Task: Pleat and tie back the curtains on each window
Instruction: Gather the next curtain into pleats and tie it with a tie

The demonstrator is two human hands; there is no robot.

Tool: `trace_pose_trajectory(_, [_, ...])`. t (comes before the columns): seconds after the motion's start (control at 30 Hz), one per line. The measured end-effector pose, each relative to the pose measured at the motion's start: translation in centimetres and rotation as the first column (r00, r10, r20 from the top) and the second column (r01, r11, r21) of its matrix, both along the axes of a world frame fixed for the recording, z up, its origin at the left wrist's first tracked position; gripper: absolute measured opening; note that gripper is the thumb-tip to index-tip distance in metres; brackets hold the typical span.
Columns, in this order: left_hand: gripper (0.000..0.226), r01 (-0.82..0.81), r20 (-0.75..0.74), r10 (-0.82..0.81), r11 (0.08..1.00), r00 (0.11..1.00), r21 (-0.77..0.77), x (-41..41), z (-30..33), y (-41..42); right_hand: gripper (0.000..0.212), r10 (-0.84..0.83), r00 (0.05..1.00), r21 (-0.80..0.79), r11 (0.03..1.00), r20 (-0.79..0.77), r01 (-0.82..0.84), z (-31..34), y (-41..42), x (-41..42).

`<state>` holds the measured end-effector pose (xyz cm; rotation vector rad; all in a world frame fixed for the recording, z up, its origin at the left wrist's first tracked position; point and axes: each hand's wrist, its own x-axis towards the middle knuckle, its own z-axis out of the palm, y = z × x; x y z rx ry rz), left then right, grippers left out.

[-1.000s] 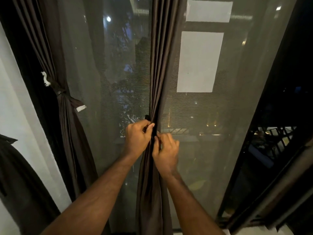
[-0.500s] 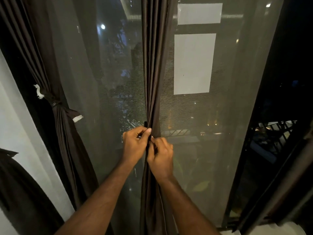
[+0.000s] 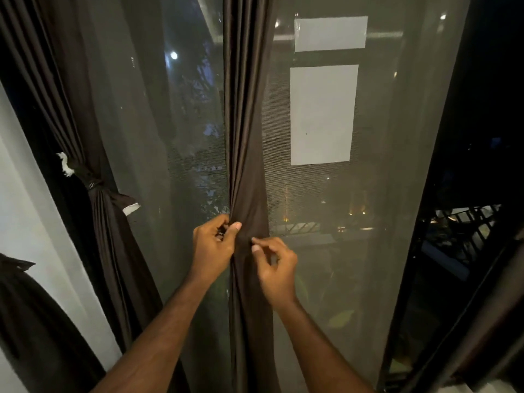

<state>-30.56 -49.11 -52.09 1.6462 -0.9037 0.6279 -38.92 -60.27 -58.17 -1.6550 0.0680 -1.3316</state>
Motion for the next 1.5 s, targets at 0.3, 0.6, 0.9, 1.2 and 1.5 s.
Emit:
trace_pose_trajectory(0.3, [0.038,-0.006,-0.043,0.007,1.0,0.999,0.029,1.9,0.1,2.7,0.048,0.171,0.966,0.375,0.923,-0.193,-0.088,2.0,-4.6,4.6])
trace_pose_trajectory(0.6, [0.032,-0.171,0.046,0.169,0.984,0.985,0.055,1.4,0.8,3.1,0.02,-0.002,0.975,0.266,0.962,-0.22,0.062,1.0,-4.3,4.6])
trace_pose_trajectory(0.9, [0.02,-0.377,0.239,0.333,0.912,0.912,0.165,-0.8,0.6,0.8,0.015,-0.306,0.948,-0.056,0.952,-0.085,0.302,0.1,1.0,0.1])
trace_pose_trajectory(1.2, [0.023,-0.284,0.178,0.261,0.952,0.949,0.118,-1.8,-0.1,0.0,0.033,-0.341,0.938,-0.429,0.857,-0.059,0.284,-0.4,2.6,0.8])
trace_pose_trajectory(1.5, [0.029,-0.02,-0.048,0.018,0.999,0.999,-0.036,-1.1,-0.4,0.8,0.035,-0.352,0.93,-0.544,0.805,-0.111,0.239,0.0,3.5,1.7])
